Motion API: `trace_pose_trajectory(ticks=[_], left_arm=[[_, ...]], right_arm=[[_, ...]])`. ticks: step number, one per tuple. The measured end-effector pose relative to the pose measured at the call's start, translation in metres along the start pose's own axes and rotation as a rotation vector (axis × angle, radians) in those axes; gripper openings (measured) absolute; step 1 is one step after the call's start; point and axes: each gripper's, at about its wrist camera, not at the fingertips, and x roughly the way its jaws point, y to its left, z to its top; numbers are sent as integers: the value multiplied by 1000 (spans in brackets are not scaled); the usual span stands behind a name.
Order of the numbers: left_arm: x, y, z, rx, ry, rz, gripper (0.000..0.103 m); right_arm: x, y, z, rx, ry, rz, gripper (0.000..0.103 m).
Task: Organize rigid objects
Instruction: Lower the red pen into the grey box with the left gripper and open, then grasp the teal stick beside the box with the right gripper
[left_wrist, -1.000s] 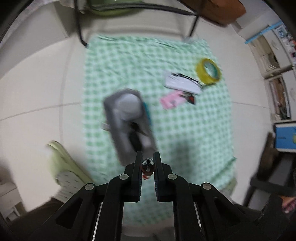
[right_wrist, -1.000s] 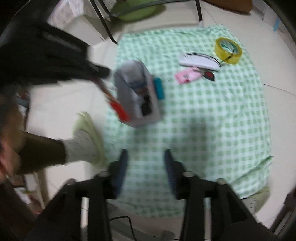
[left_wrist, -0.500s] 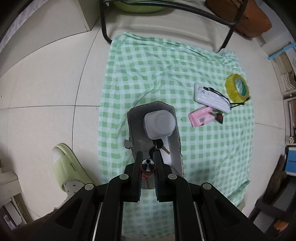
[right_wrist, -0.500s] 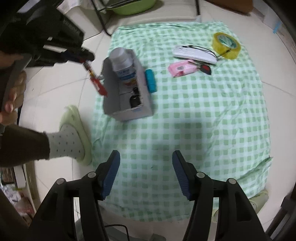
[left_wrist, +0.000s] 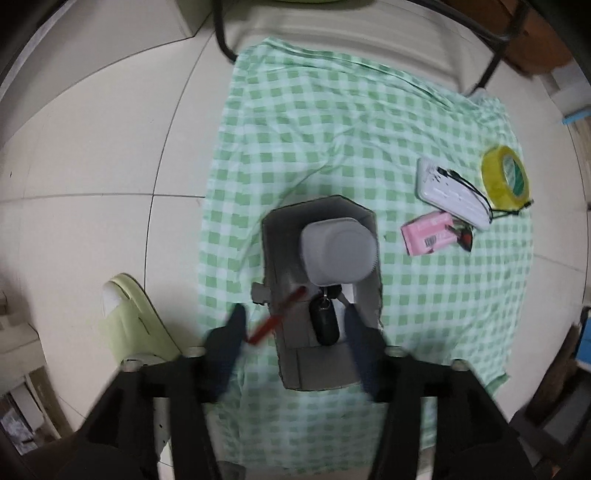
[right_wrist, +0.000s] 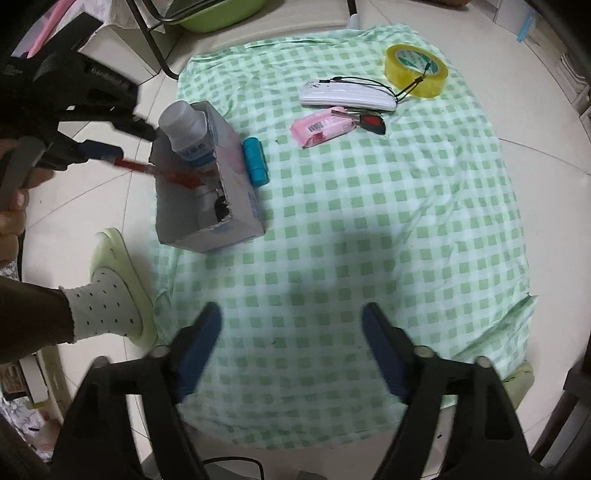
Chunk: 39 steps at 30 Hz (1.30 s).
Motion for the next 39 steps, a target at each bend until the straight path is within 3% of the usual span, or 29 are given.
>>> trace_pose_trajectory(ticks=[2, 3, 7, 9, 11, 13, 16, 18, 22, 25, 28, 31, 34, 39], left_arm=[[-5, -7, -3, 22, -5, -2, 77], [-8, -9, -5, 29, -9, -17, 79], [-31, -16, -19, 69, -36, -172, 79], [-42, -17, -27, 52, -25, -258, 91], [-53, -16, -33, 45, 2, -326, 103], [-67, -18, -39, 101, 31, -347, 103], [-94, -27, -47, 251, -10, -293, 103], [-106, -35, -51, 358, -17, -234, 103], [-123, -50, -58, 541, -33, -78, 103], [-125, -54, -51, 567, -93, 48, 103], [-124, -45, -42, 488, -122, 99, 103], [-128, -45, -42, 444, -119, 20, 103], [-133, -49, -46, 500, -146, 35, 103], [-134, -38, -44, 446, -99, -74, 103]], right_arm=[[1, 2, 0, -20, -2, -14, 88], [1, 4, -1, -38, -5, -28, 91], [1, 5, -1, -76, -64, -60, 97], [-1, 5, -3, -96, -112, -66, 101], [3, 7, -3, -166, -97, -102, 103], [10, 10, -5, -256, -46, -101, 103], [22, 12, -7, -376, 69, -142, 103], [23, 12, -7, -429, 78, -178, 103], [17, 8, 3, -484, 59, -161, 103], [14, 5, 17, -504, 45, -153, 102], [20, 1, 35, -482, 59, -103, 98], [33, 2, 49, -505, 86, -94, 94], [49, 5, 61, -559, 112, -111, 92], [61, -2, 93, -492, 116, -46, 82]])
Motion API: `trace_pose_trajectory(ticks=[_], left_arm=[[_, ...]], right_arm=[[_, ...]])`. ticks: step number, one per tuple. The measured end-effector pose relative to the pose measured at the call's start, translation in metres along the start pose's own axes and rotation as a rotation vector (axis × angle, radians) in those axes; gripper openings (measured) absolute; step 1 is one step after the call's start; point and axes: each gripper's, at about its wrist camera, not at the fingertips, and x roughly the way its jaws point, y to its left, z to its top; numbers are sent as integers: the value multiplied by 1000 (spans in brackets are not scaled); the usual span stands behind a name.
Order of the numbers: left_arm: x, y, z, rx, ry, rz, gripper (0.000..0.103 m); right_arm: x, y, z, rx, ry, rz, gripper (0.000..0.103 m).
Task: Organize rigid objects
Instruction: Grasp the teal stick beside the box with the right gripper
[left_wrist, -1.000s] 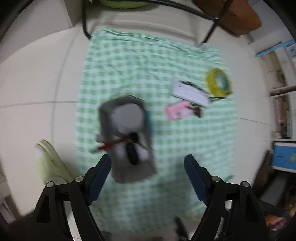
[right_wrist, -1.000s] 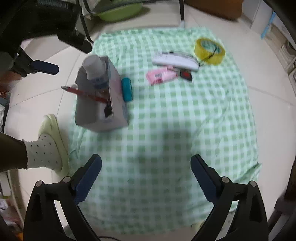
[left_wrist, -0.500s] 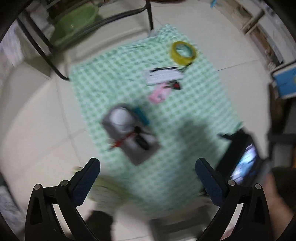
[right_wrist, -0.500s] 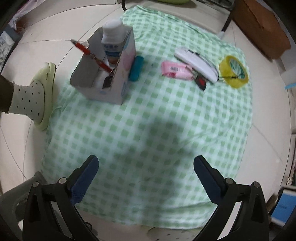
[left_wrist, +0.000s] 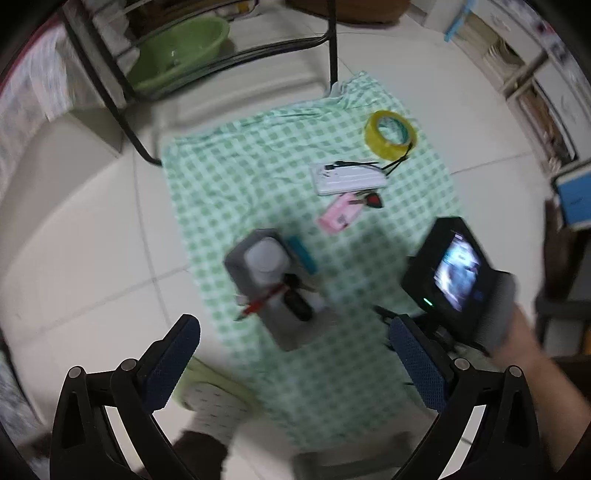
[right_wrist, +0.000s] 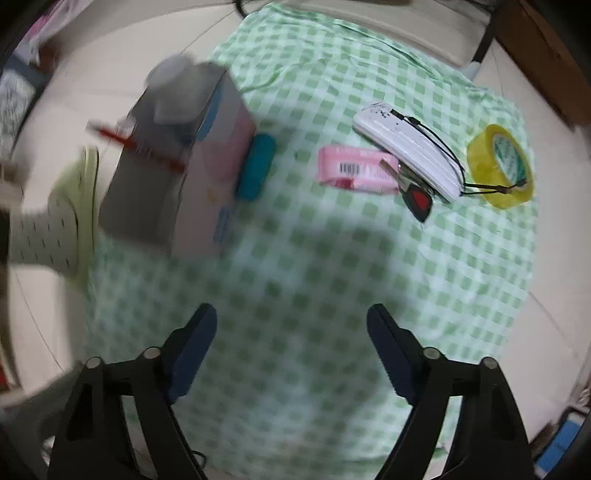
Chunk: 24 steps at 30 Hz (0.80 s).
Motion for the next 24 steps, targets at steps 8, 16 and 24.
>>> trace_pose_trajectory(ticks=[8, 16, 24], left_arm=[[2, 46, 17, -169, -15, 14, 103], [2, 72, 17, -301, -9, 6, 103], [7, 80, 13, -332, 23, -1, 103]], right_arm=[[22, -17, 48, 33, 3, 152, 57], [61, -15, 81, 163, -14, 281, 42], [103, -3, 95, 212, 55, 336, 23]])
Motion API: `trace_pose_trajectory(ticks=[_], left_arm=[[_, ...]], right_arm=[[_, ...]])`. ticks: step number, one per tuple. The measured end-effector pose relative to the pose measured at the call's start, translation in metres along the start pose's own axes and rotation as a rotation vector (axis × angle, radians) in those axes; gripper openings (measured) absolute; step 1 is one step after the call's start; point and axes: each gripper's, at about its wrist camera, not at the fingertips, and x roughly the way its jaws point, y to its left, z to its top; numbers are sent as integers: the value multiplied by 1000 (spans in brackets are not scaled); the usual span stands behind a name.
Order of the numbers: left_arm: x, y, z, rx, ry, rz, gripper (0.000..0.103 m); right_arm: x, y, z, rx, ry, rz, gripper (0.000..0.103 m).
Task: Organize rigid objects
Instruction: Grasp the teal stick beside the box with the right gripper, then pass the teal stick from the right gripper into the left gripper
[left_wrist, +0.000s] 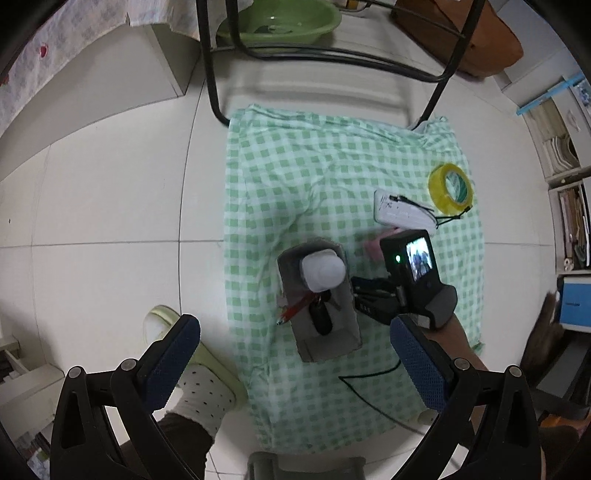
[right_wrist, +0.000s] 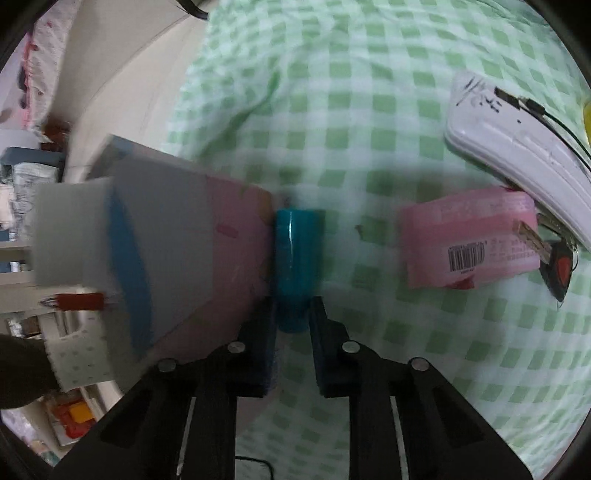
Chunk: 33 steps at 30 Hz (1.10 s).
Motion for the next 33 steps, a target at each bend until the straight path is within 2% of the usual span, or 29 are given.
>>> trace_pose_trajectory(ticks=[3, 8, 10, 12, 13, 17, 19, 22, 24, 25, 26, 27, 30, 33], left_arm=[[4, 3, 1, 0, 12, 17, 103], [5, 3, 2, -13, -2, 50, 103], [4, 1, 0, -4, -10, 61, 103], [4, -2, -2, 2, -12, 55, 103], [4, -3, -4, 9, -10, 47, 103], [9, -7, -6, 25, 20, 20, 103], [12, -7, -5, 26, 33, 4, 103], [16, -10, -4, 52, 38, 17, 103], [22, -15, -5, 87, 50, 42, 103], [25, -18, -7, 93, 56, 48, 103], [29, -20, -7, 95, 66, 52, 103], [33, -21, -7, 93, 81, 49, 103], [46, -24, -7, 68, 137, 17, 103], [52, -27, -2, 44, 162, -18, 103]], right_arm=[[5, 0, 2, 28, -3, 0, 25], [4, 0, 3, 57, 33, -125, 25], [-1, -4, -1, 61, 56, -105, 25], [-7, -13, -14, 73, 133, -27, 25], [-9, -14, -22, 56, 161, -23, 25], [-15, -15, -48, -88, 244, -185, 25], [-13, -24, -53, -52, 239, -212, 25], [-9, -34, -63, 17, 192, -140, 26], [-7, -37, -70, 18, 165, -173, 35], [-5, -36, -73, 15, 142, -196, 34], [-2, -31, -77, 18, 127, -197, 27], [-1, -32, -79, 32, 123, -183, 25], [-9, -34, -86, 75, 134, -119, 25], [-34, -27, -90, 11, 123, -146, 25]])
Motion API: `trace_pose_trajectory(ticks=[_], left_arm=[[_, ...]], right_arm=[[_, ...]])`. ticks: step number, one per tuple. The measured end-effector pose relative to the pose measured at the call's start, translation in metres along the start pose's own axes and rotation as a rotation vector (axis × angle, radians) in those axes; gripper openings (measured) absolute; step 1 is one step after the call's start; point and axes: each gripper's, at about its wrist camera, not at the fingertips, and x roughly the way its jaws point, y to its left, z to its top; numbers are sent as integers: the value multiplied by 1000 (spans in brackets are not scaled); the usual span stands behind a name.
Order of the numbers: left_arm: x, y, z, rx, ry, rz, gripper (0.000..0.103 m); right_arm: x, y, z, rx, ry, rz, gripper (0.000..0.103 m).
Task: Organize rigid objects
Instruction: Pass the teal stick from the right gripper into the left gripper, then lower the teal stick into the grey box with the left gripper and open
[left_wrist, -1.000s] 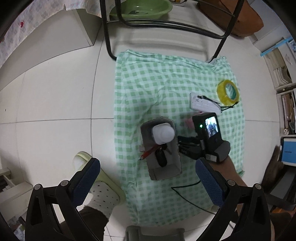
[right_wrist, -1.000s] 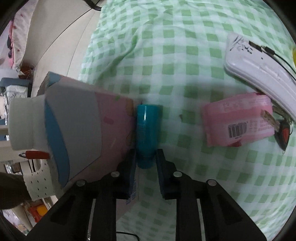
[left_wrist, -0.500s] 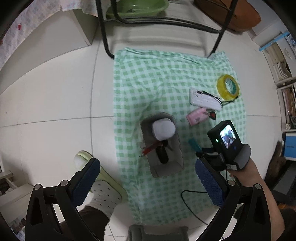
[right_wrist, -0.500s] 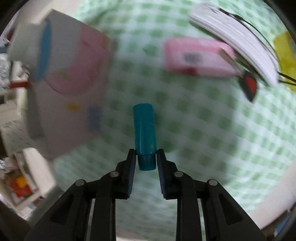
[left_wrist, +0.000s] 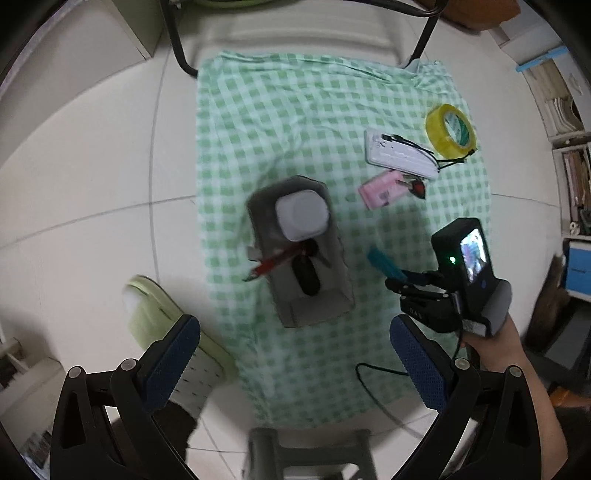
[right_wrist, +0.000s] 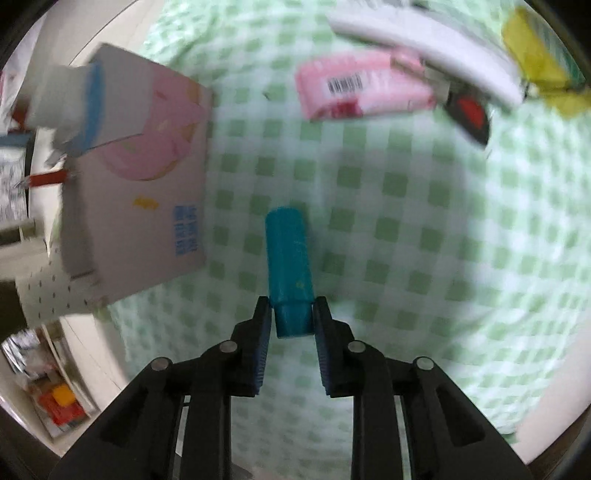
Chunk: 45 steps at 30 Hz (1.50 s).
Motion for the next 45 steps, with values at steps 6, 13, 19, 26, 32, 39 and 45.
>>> trace_pose_trajectory(ticks=[6, 13, 19, 26, 32, 39, 45], left_arm=[[-12, -19, -1, 107, -82, -24, 103], [-2, -47, -31, 324, -72, -67, 103], [-12, -61, -45, 474, -138, -76, 103], [-20, -77, -66, 588, -230, -45, 78], [-15, -76, -72, 604, -217, -43, 21], [-4, -28, -48, 341, -182, 10, 21], [17, 18, -22, 43, -88, -29, 21]], right_arm=[[-74, 19, -10, -135, -82, -20, 24], [-148, 53, -35, -226, -194, 0, 24], [-198, 69, -54, -229, -306, 158, 24], [-216, 79, -58, -157, -342, 382, 24], [-218, 87, -50, -152, -353, 414, 19], [-208, 89, -42, -143, -338, 233, 32], [-176, 109, -42, -317, -264, -334, 86]])
